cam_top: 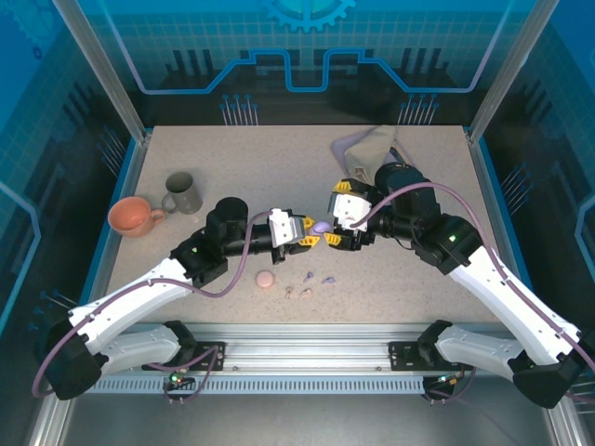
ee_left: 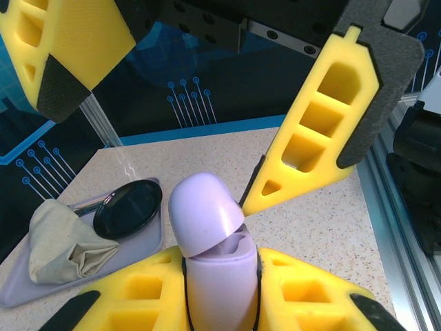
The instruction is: Insert the wireless bluetooth earbuds into the charging case
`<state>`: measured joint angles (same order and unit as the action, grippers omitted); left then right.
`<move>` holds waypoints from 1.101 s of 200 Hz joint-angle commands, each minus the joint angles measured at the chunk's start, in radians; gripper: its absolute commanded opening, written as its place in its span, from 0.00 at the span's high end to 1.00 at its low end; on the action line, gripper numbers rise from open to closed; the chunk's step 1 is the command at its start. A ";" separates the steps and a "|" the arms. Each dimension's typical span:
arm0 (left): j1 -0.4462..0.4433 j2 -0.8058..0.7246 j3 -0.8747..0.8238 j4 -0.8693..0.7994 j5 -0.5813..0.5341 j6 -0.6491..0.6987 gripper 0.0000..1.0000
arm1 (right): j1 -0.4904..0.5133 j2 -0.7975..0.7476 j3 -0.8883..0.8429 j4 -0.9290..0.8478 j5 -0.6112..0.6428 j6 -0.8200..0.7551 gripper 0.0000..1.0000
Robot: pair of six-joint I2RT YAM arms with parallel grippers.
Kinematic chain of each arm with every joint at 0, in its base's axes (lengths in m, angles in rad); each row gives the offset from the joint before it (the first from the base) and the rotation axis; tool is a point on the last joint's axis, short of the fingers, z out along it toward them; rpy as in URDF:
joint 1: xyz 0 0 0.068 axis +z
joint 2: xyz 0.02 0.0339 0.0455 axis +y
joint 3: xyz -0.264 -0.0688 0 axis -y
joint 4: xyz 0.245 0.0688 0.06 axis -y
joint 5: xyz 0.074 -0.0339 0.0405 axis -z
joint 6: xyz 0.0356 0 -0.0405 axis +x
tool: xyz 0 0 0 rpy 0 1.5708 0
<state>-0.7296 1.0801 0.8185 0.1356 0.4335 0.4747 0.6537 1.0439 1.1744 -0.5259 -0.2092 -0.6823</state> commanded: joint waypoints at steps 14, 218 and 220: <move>-0.025 0.004 0.018 -0.025 0.054 0.028 1.00 | -0.025 -0.010 0.040 0.032 0.042 0.003 0.11; -0.027 -0.016 -0.011 0.012 0.008 0.012 1.00 | -0.045 -0.079 0.028 -0.161 -0.163 -0.076 0.00; -0.026 -0.017 -0.012 0.012 0.008 0.012 1.00 | -0.045 -0.083 0.023 -0.158 -0.162 -0.075 0.00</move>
<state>-0.7483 1.0809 0.8165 0.1253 0.4408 0.4774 0.6205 1.0206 1.2060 -0.6212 -0.2905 -0.7311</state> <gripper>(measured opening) 0.217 0.992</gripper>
